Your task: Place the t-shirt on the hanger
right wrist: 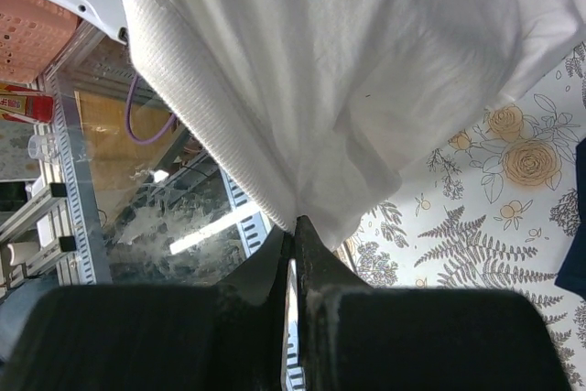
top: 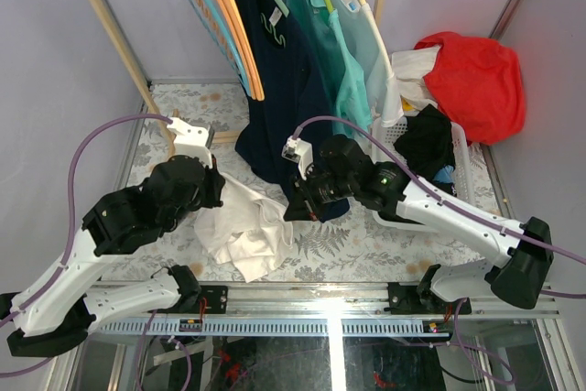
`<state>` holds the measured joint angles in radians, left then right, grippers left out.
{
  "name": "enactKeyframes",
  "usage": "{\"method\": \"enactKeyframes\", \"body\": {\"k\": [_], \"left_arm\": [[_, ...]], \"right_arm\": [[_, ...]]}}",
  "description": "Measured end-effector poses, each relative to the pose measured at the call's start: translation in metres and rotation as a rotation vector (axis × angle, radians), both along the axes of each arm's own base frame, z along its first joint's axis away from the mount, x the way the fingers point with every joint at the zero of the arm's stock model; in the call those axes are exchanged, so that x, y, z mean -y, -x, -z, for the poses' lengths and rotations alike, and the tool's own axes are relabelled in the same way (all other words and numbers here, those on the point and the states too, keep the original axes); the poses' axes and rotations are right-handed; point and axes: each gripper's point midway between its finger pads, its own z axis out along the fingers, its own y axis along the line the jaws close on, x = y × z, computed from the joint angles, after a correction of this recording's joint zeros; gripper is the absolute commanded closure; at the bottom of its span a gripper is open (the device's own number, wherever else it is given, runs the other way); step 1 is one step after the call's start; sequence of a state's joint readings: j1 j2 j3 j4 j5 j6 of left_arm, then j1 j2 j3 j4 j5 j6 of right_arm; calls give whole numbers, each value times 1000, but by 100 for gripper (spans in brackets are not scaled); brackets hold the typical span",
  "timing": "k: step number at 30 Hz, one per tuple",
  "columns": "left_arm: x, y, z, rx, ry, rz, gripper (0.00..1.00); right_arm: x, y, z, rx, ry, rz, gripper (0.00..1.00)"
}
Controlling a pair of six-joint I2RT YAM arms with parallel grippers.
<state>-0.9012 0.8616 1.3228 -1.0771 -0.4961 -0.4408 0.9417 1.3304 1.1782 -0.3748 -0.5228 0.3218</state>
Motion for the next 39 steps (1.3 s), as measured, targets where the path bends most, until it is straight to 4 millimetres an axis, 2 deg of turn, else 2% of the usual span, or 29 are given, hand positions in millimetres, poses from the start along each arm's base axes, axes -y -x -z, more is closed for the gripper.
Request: {"method": "enactKeyframes", "body": {"k": [22,29,36,39], "left_arm": [[3,-2,1,-2,-1,2,100],[3,-2,1,-3,-5,5,100],[6,-2,2,-8,-18,25,100],[6,-2,2,-5,-27,32,100]], "right_arm": [[4,1,-3,6,-8,13,100],[5,0,-2,5,-2,21,96],[19,0,2,0,53,75,60],[31,1,0,11,78,108,52]]}}
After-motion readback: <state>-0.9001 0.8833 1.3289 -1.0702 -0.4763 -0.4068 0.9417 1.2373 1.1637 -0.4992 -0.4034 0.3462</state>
